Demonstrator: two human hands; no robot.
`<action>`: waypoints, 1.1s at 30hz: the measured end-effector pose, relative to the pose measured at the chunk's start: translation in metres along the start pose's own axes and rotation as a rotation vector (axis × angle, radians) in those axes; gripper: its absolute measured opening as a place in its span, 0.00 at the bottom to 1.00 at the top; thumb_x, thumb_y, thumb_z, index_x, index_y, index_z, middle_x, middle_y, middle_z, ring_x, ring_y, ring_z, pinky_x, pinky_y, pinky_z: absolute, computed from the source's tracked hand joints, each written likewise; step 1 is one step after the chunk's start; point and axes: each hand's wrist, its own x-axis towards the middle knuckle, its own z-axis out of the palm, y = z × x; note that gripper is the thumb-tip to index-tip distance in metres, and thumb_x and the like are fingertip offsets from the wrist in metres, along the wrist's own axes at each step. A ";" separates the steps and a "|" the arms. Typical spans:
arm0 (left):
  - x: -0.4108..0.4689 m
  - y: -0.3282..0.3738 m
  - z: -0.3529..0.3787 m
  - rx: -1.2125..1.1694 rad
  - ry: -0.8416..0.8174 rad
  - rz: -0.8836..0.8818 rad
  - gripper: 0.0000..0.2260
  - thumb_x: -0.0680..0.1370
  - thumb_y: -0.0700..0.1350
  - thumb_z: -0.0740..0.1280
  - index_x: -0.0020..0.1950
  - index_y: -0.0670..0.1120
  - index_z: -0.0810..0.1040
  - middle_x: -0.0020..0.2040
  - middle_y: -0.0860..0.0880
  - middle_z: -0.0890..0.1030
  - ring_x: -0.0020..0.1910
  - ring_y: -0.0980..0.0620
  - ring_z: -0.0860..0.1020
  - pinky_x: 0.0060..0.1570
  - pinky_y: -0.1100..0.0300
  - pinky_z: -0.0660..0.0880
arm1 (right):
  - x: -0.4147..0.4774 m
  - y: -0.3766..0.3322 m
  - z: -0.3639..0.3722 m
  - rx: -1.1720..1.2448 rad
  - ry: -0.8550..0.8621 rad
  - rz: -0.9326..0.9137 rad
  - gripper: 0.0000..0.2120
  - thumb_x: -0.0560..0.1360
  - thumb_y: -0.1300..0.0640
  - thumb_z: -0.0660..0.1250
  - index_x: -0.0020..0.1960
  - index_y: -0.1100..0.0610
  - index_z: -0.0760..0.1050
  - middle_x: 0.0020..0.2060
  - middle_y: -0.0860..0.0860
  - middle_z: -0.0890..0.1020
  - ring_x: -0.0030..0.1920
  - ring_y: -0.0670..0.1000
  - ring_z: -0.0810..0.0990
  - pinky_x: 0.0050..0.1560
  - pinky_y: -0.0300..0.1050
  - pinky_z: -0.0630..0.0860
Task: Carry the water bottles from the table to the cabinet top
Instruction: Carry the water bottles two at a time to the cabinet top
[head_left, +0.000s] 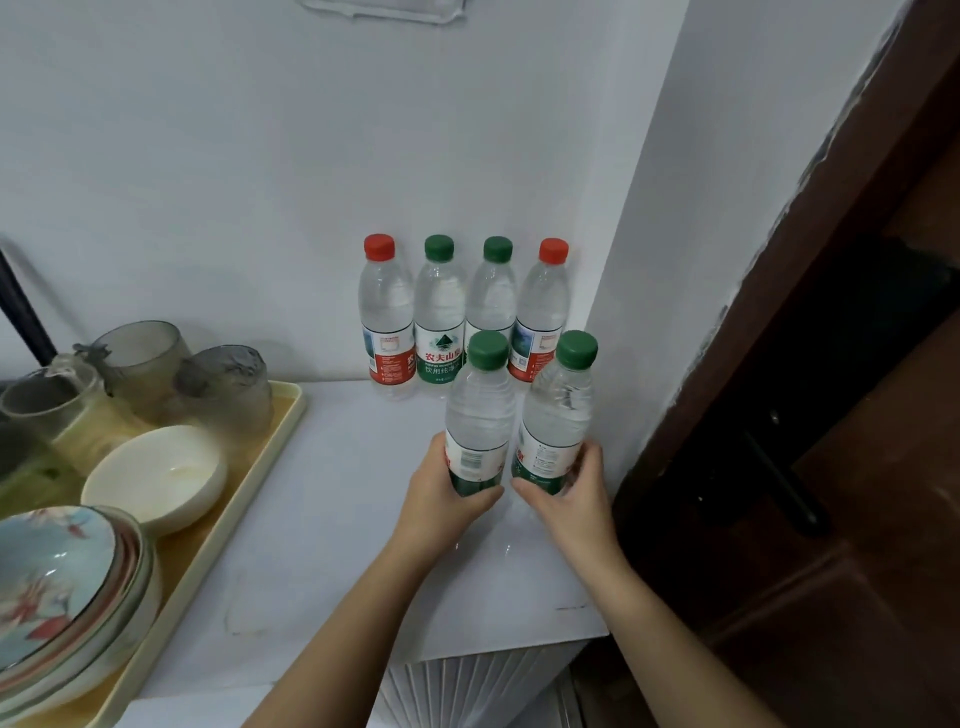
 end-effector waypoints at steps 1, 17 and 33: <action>0.000 -0.004 -0.002 0.055 0.007 0.028 0.27 0.67 0.41 0.78 0.60 0.53 0.70 0.55 0.55 0.77 0.54 0.59 0.77 0.49 0.68 0.73 | -0.003 0.003 -0.001 0.012 0.027 -0.003 0.34 0.63 0.64 0.81 0.62 0.50 0.69 0.58 0.51 0.80 0.59 0.49 0.80 0.59 0.50 0.78; 0.059 -0.009 0.028 0.061 0.250 0.028 0.29 0.65 0.41 0.80 0.62 0.47 0.73 0.55 0.54 0.76 0.55 0.51 0.77 0.56 0.58 0.74 | 0.045 0.001 0.014 -0.062 0.250 -0.088 0.24 0.65 0.65 0.79 0.57 0.51 0.75 0.52 0.46 0.75 0.50 0.40 0.79 0.51 0.37 0.78; 0.091 -0.005 0.036 0.136 0.279 0.066 0.32 0.66 0.42 0.79 0.67 0.44 0.72 0.61 0.48 0.78 0.60 0.50 0.76 0.60 0.55 0.74 | 0.082 0.006 0.023 -0.170 0.357 -0.123 0.18 0.65 0.66 0.79 0.53 0.63 0.78 0.49 0.55 0.77 0.48 0.52 0.78 0.44 0.19 0.67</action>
